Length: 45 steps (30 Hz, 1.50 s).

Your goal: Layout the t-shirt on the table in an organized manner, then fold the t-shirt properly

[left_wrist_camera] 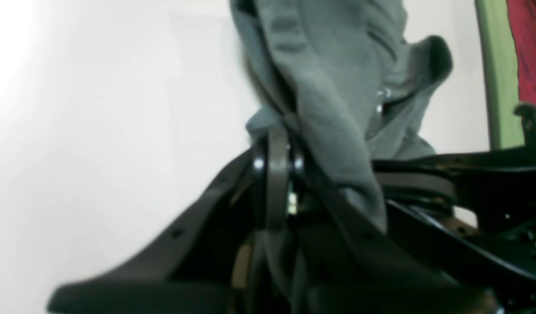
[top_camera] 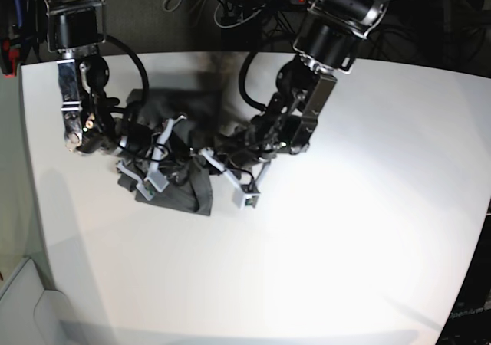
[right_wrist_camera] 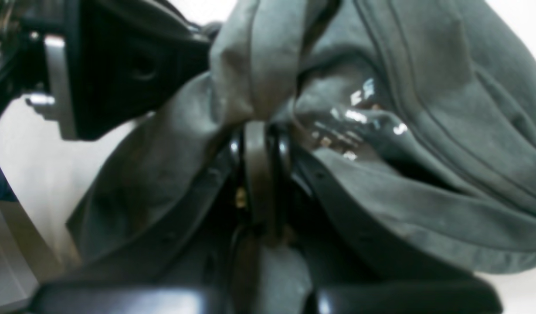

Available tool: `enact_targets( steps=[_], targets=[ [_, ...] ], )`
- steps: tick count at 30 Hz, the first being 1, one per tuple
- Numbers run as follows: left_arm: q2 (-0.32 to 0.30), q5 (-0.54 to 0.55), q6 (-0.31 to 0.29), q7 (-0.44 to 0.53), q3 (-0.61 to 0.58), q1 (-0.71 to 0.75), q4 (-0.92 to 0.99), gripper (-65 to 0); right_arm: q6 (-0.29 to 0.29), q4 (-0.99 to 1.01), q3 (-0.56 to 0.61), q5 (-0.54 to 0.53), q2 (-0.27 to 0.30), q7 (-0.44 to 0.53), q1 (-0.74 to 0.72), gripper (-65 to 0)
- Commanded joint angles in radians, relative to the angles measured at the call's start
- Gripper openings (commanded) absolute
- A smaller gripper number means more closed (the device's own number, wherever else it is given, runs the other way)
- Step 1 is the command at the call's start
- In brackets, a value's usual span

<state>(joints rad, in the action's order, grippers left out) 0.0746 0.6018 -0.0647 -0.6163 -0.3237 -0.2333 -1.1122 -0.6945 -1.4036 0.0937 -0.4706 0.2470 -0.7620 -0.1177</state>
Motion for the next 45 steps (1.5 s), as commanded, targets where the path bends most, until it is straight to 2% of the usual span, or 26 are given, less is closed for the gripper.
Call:
enact_targets(
  steps=[1, 17, 18, 22, 28, 35, 37, 41, 45],
  targets=[
    [0.011, 0.014, -0.022, 0.014, -0.001, -0.022, -0.015, -64.7, -0.004, -0.016, -0.004, -0.018, 0.007, 0.023, -0.018, -62.5],
    [0.012, 0.025, -0.030, 0.005, -0.002, -0.027, 0.042, -64.7, -0.004, -0.016, 0.004, -0.018, 0.001, 0.022, -0.017, -62.5],
    [0.012, 0.025, -0.039, 0.005, 0.001, -0.027, 0.042, -64.7, -0.004, -0.016, 0.004, -0.018, 0.001, 0.022, -0.017, -62.5],
    [0.015, 0.025, -0.168, 0.003, 0.007, -0.027, 0.042, -64.7, -0.004, -0.016, 0.004, -0.018, -0.001, 0.022, -0.006, -62.5],
    [0.004, 0.025, -0.172, 0.003, 0.007, -0.027, 0.040, -64.7, -0.004, -0.016, 0.004, -0.018, -0.001, 0.023, 0.003, -62.5],
    [-0.040, 0.030, -0.172, 0.003, 0.010, -0.025, 0.031, -64.8, -0.004, -0.016, 0.001, -0.018, 0.001, 0.023, 0.003, -62.5],
    [-0.055, 0.073, -0.172, 0.003, 0.010, -0.025, 0.031, -64.8, -0.004, -0.016, -0.001, -0.018, 0.001, 0.023, 0.003, -62.5],
    [-0.126, 0.189, -0.172, 0.013, 0.008, -0.027, 0.005, -64.8, -0.004, -0.016, -0.002, -0.018, 0.002, 0.023, 0.003, -62.5],
    [-0.229, 0.261, -0.171, 0.005, 0.008, -0.027, -0.081, -64.8, -0.004, -0.016, -0.002, -0.018, 0.002, 0.023, 0.003, -62.5]
  ],
)
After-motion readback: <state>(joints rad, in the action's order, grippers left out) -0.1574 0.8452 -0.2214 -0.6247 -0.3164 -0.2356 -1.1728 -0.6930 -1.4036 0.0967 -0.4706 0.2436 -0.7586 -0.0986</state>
